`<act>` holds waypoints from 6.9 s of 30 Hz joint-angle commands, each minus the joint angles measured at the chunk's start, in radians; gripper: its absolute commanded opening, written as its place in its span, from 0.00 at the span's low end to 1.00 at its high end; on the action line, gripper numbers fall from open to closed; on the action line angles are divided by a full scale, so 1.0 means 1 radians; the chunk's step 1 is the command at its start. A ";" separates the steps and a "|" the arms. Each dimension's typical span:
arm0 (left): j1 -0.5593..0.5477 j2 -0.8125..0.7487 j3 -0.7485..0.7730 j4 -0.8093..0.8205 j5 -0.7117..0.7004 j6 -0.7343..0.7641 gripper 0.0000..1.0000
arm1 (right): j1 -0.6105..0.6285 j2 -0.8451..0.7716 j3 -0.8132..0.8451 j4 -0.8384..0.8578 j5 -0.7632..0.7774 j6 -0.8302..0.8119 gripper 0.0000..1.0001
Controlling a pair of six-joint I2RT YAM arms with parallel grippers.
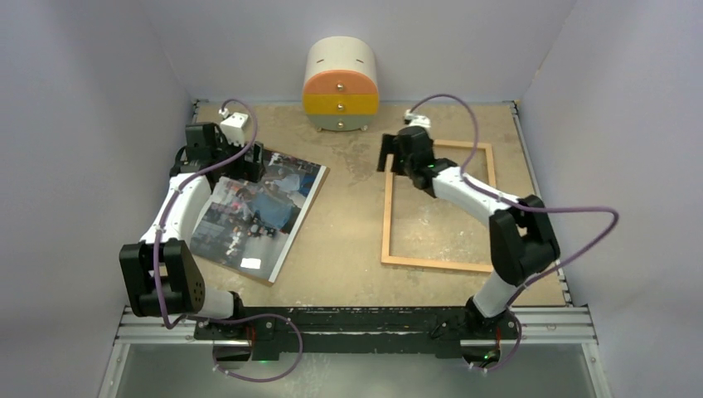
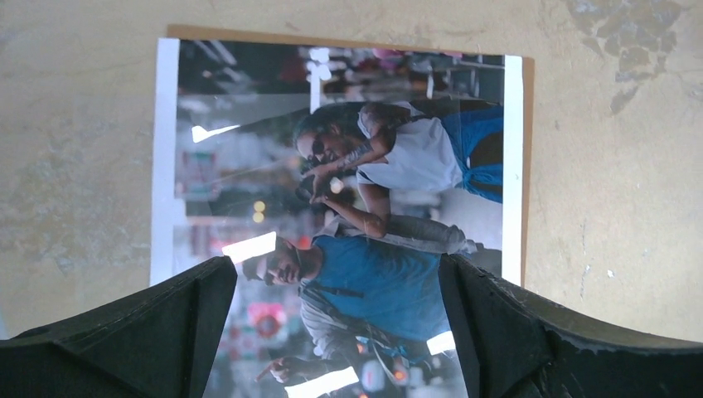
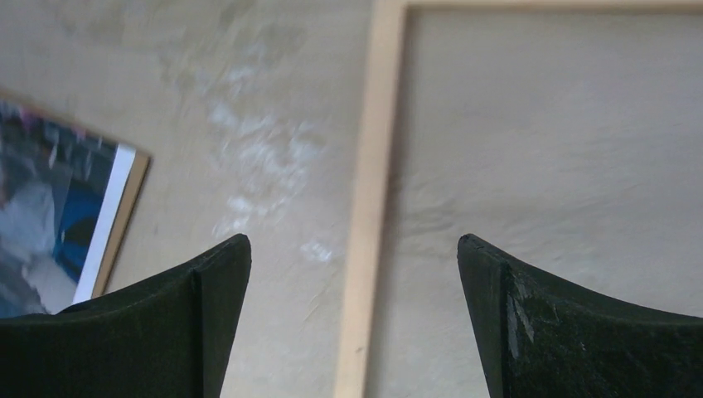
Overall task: Put the photo into the frame
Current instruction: Turn over the photo frame at the center of the board.
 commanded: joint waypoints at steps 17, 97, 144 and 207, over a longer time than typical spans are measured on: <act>0.006 -0.060 0.007 -0.193 0.109 0.098 1.00 | 0.217 0.318 0.177 -0.297 0.252 0.075 0.69; -0.403 -0.065 0.295 -0.045 0.120 -0.108 1.00 | 0.236 -0.223 0.079 0.054 -0.589 0.904 0.39; -0.541 0.143 0.174 -0.128 -0.269 0.117 1.00 | 0.082 -0.251 0.358 -0.944 0.021 0.119 0.04; -0.718 0.197 -0.265 0.201 -0.412 0.275 1.00 | 0.034 -0.081 -0.246 -0.428 -0.070 -0.020 0.28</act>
